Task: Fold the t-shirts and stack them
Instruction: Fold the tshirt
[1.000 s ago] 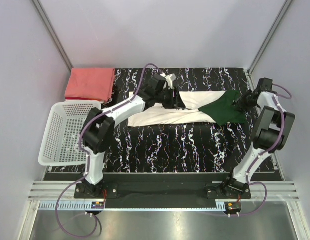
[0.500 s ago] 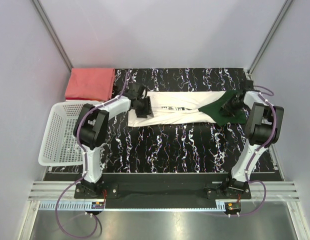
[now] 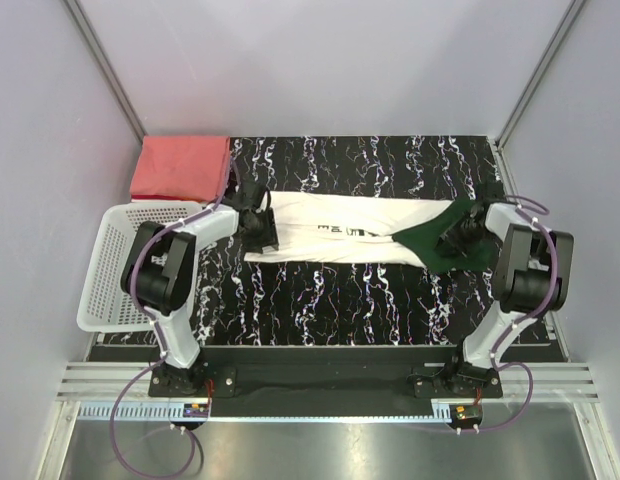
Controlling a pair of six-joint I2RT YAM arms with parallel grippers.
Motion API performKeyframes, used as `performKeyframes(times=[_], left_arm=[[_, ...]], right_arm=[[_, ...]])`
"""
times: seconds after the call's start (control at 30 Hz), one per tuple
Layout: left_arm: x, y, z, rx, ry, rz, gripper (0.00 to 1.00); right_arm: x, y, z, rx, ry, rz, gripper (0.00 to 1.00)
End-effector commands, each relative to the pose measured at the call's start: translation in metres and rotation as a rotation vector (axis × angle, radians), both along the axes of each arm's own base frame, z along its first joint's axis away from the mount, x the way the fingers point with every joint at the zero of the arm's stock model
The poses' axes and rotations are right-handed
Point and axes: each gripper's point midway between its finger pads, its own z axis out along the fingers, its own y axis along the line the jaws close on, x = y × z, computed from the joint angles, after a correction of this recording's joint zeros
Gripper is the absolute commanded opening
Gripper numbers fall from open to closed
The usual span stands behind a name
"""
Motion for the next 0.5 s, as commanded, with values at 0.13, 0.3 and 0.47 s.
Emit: performKeyframes(times=[0.13,0.3,0.47], left_arm=[[-0.001,0.004,0.050,0.032,-0.093,-0.064,0.56],[-0.013,-0.095,0.146,-0.158,-0.310,-0.287,0.58],[-0.059,-0.218,0.188,-0.531,-0.363,-0.449,0.58]], right_arm=[[-0.014,-0.003,0.056,-0.043,-0.071,-0.031,0.42],[0.001,-0.028,0.087,-0.084,-0.139,-0.088,0.44],[-0.007,-0.065,0.073,-0.100,-0.100,-0.154,0.44]])
